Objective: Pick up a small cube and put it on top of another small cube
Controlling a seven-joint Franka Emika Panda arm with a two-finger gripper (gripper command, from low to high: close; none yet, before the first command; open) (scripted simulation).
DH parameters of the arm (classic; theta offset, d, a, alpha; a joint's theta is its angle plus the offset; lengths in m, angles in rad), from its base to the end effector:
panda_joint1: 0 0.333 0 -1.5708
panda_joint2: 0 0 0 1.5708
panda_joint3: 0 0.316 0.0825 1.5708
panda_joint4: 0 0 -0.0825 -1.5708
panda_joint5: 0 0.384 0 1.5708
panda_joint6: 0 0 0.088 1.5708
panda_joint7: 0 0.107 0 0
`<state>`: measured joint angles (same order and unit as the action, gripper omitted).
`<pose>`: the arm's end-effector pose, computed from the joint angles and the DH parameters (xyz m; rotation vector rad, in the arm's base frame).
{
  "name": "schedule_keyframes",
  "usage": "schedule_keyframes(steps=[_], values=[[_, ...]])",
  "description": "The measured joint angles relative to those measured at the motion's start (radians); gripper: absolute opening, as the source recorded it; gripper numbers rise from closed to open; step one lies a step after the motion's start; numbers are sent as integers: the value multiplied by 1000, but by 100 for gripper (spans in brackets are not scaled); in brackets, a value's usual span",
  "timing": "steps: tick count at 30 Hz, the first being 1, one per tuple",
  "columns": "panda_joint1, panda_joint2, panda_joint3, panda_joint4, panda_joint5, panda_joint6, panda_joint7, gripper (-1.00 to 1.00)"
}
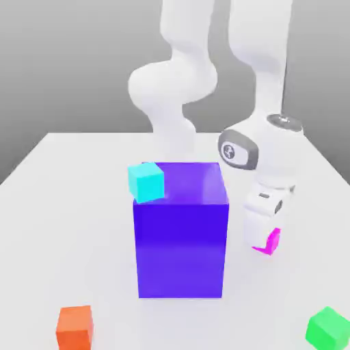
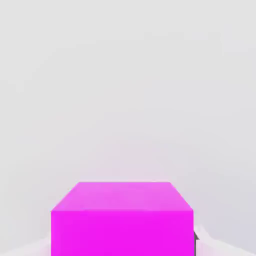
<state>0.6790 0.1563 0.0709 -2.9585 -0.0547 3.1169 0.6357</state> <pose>0.2236 0.2171 0.1440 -3.1214 -0.2628 0.0063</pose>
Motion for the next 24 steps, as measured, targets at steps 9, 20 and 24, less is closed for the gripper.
schedule_keyframes(steps=[9, 20, 24], values=[[-45, -211, 37, 17, 54, -230, -65, -100], [-149, -28, -5, 409, -11, -441, -214, -100], [-183, 41, -15, 554, 6, -517, -299, -100]])
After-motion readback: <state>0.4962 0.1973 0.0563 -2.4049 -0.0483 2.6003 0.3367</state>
